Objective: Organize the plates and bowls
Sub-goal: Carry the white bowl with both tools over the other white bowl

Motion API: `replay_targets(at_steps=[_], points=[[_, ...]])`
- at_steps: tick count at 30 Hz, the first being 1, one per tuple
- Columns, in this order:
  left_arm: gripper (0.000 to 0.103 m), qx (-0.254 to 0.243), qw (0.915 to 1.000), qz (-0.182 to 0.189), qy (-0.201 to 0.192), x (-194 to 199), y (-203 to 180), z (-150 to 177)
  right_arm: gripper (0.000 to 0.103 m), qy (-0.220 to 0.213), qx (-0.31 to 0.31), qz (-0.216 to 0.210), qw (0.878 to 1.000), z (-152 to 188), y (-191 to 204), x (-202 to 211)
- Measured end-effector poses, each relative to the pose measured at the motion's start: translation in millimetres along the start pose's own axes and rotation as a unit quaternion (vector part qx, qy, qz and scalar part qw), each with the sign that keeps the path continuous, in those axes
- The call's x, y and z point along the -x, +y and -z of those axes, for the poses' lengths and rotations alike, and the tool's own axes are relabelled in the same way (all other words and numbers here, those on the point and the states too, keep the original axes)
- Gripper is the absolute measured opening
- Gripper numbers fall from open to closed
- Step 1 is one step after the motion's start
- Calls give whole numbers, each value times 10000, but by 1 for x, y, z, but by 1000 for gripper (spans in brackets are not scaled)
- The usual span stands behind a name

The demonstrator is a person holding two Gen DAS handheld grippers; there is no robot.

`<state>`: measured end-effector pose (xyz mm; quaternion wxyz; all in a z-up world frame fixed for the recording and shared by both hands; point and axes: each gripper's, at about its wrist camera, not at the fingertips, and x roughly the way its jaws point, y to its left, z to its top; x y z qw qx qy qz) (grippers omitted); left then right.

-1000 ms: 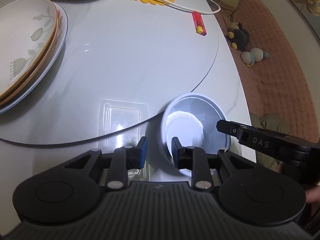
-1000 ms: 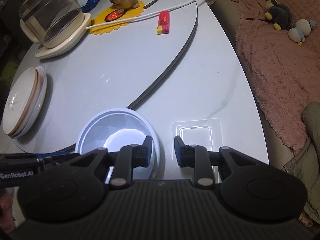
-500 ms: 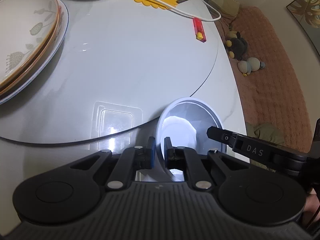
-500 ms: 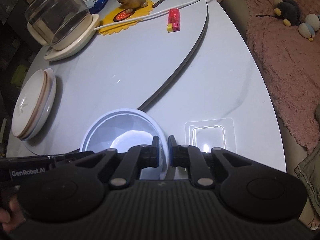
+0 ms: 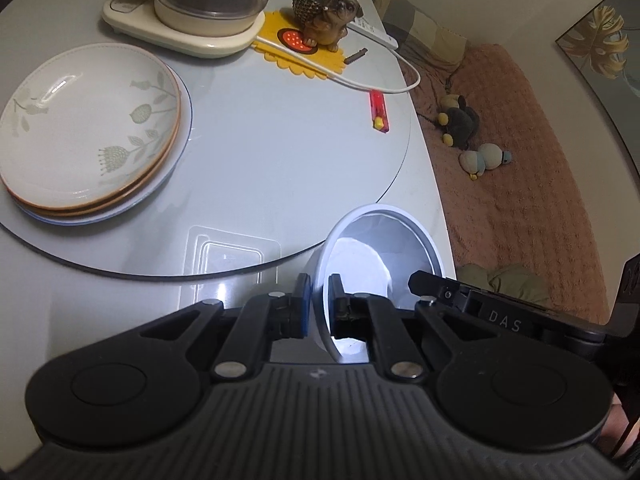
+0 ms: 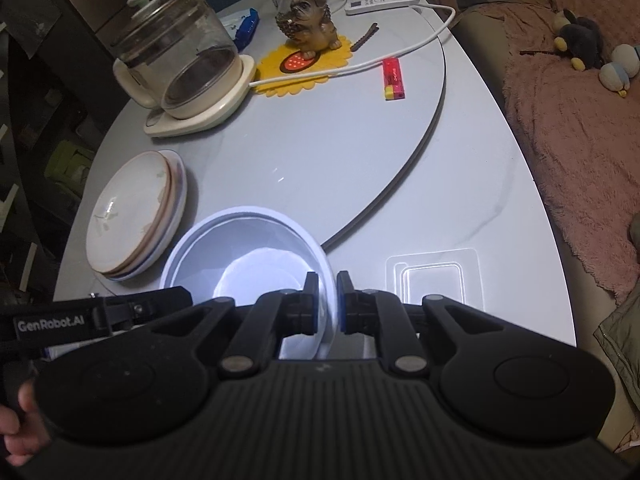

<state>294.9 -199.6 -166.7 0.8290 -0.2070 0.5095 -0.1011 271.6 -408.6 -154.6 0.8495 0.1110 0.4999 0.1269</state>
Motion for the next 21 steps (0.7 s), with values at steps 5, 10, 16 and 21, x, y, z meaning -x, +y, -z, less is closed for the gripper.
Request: replay_targets(at_steps=[5, 10, 16, 21], points=[[11, 61, 9999, 100, -105, 41, 9, 7, 12, -93, -87, -15, 9999, 10, 22, 22], [11, -1, 9998, 203, -71, 78, 19, 15, 12, -248, -95, 21, 9996, 20, 46, 44], [11, -131, 9992, 282, -244, 118, 34, 23, 12, -442, -202, 19, 9988, 32, 75, 64], [11, -143, 9986, 314, -401, 146, 53, 28, 12, -529, -254, -44, 9983, 40, 100, 73]])
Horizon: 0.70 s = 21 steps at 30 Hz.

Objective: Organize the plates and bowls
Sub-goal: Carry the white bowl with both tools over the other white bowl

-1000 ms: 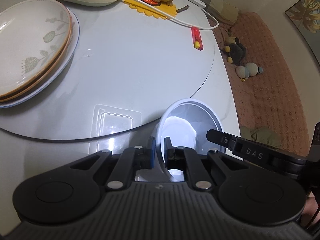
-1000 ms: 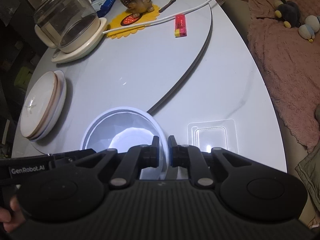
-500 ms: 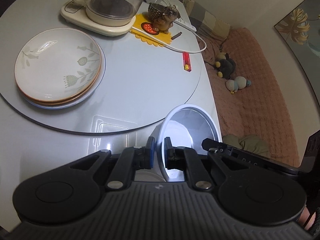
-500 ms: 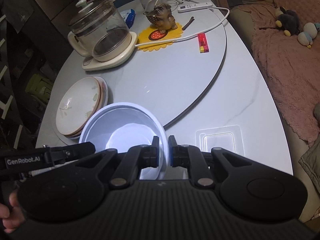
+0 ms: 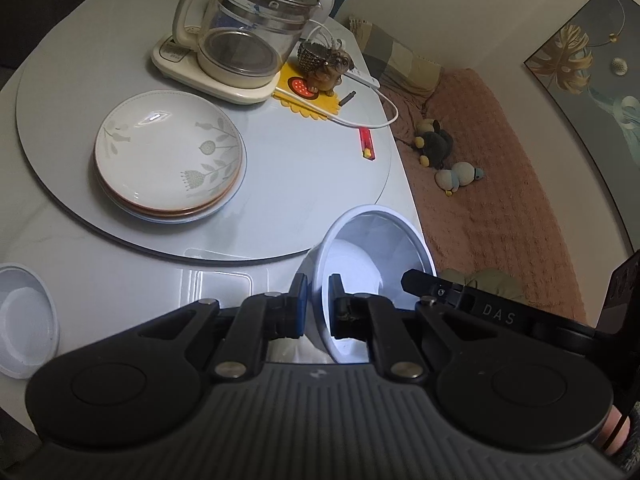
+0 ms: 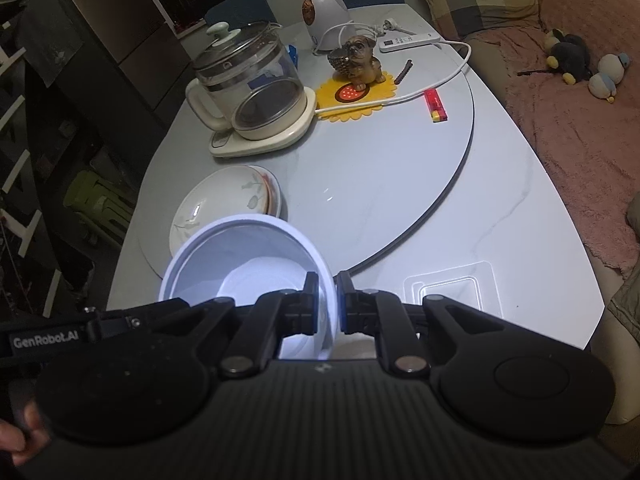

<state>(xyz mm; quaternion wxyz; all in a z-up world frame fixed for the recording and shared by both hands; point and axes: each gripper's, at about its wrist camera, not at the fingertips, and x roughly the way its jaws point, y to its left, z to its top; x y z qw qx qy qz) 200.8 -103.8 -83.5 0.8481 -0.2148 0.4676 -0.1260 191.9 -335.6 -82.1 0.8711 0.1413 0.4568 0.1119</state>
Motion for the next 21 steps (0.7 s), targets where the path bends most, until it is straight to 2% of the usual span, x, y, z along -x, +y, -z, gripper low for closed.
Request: replay_targets(at_steps=[21], points=[[11, 776, 9946, -345, -602, 91, 125, 6, 12, 253, 868, -449, 9949, 23, 133, -27]])
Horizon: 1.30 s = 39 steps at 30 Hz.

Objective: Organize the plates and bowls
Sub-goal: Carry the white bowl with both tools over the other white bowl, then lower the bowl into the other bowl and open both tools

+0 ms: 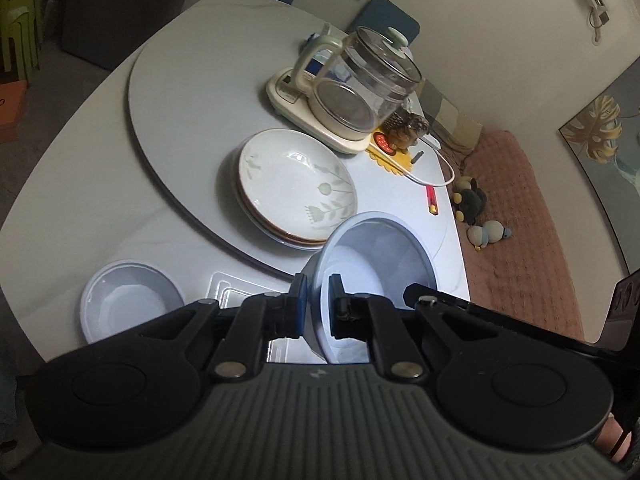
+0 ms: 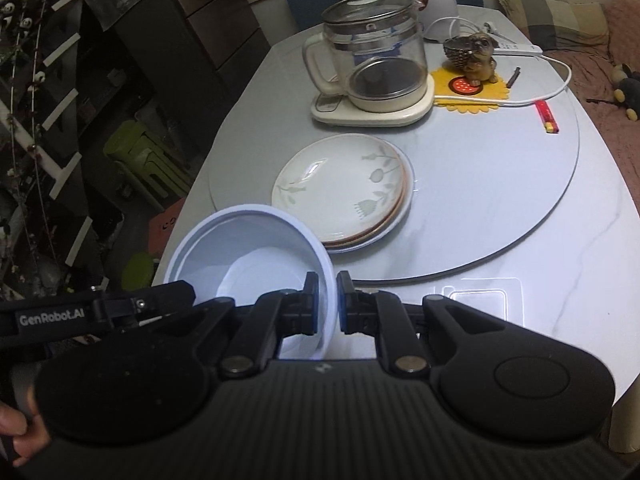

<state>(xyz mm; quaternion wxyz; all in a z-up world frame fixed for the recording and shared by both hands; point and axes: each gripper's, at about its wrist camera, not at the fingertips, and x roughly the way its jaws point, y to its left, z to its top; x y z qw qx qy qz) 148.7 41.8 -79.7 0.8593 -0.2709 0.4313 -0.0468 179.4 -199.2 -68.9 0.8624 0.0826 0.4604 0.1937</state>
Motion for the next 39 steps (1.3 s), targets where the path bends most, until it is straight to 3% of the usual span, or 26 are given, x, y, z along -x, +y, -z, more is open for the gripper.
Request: replay_targets(at_steps=[10, 20, 39], points=[[11, 453, 9984, -269, -203, 29, 73, -11, 12, 221, 459, -211, 9985, 1, 70, -37], [11, 622, 9961, -610, 105, 22, 130, -10, 12, 684, 713, -176, 9950, 16, 109, -81], [12, 980, 9883, -941, 692, -35, 184, 6, 15, 1414, 872, 35, 9861, 43, 126, -144]])
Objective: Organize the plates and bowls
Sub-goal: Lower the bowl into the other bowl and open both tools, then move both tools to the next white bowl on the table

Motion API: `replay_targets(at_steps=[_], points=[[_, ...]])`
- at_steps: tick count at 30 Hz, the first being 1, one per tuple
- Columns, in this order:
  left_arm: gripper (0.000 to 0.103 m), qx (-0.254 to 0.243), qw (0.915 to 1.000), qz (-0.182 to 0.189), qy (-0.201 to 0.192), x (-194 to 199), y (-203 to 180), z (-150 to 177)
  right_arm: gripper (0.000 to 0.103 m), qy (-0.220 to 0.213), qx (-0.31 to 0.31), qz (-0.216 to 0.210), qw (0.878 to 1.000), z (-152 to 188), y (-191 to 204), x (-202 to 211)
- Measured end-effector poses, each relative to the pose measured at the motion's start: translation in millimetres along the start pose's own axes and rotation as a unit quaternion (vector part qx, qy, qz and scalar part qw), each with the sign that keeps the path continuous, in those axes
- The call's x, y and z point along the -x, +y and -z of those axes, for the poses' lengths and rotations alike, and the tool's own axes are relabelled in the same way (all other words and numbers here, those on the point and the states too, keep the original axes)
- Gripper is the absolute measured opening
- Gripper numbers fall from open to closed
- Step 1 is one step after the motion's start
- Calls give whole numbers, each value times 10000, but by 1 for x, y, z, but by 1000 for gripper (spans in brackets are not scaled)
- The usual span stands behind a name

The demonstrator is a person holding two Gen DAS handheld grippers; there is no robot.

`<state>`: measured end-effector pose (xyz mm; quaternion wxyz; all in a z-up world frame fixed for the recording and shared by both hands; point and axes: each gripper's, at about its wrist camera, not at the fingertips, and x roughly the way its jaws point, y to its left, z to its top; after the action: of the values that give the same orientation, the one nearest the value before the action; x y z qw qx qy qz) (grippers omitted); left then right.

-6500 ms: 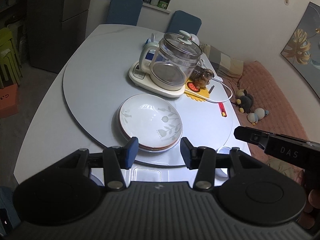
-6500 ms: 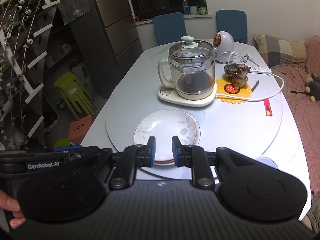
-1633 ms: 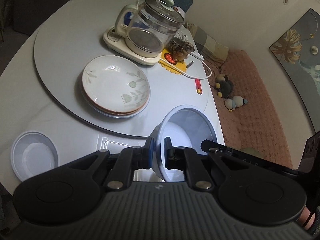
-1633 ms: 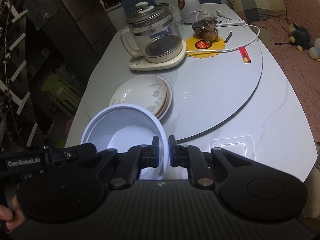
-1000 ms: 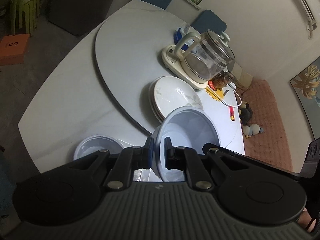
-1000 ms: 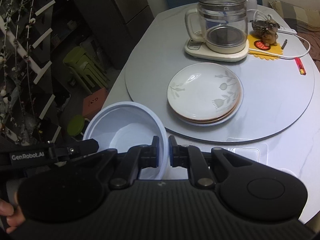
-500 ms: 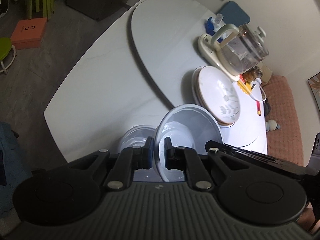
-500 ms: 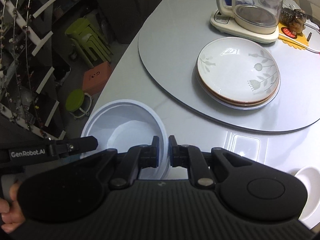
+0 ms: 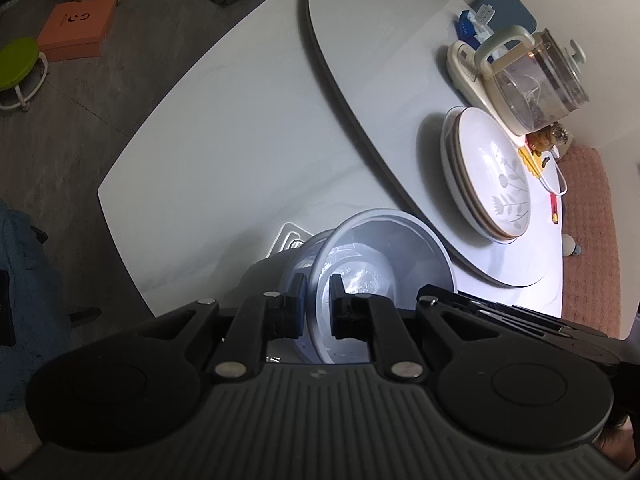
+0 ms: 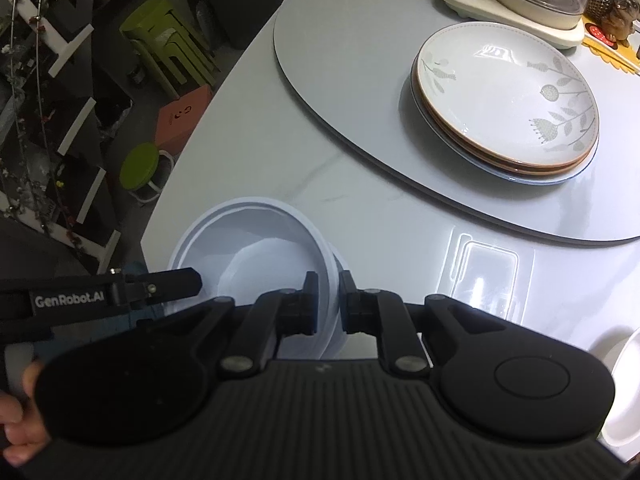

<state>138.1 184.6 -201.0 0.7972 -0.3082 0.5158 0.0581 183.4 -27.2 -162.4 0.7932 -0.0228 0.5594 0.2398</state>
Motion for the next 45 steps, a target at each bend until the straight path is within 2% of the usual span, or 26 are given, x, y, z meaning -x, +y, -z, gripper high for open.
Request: replay_targets(at_steps=[7, 10, 11, 13, 15, 30, 45], points=[[12, -47, 9999, -51, 95, -12, -1, 0, 15, 167, -22, 63, 9998, 2, -2, -12], [13, 76, 9998, -88, 174, -14, 0, -1, 15, 192, -74, 57, 9998, 3, -5, -13], [15, 112, 9997, -96, 185, -15, 0, -1, 15, 192, -94, 77, 9997, 3, -6, -13], [34, 168, 9997, -110, 170, -13, 0, -2, 17, 175, -130, 79, 9997, 3, -8, -12], [41, 138, 9997, -149, 101, -8, -2, -1, 27, 154, -196, 41, 9997, 2, -11, -10], [41, -471, 9985, -17, -289, 48, -32, 3, 28, -529, -343, -62, 9980, 3, -16, 47], [41, -1064, 9934, 127, -412, 81, -53, 17, 28, -1078, -573, -6, 9925, 20, -20, 93]])
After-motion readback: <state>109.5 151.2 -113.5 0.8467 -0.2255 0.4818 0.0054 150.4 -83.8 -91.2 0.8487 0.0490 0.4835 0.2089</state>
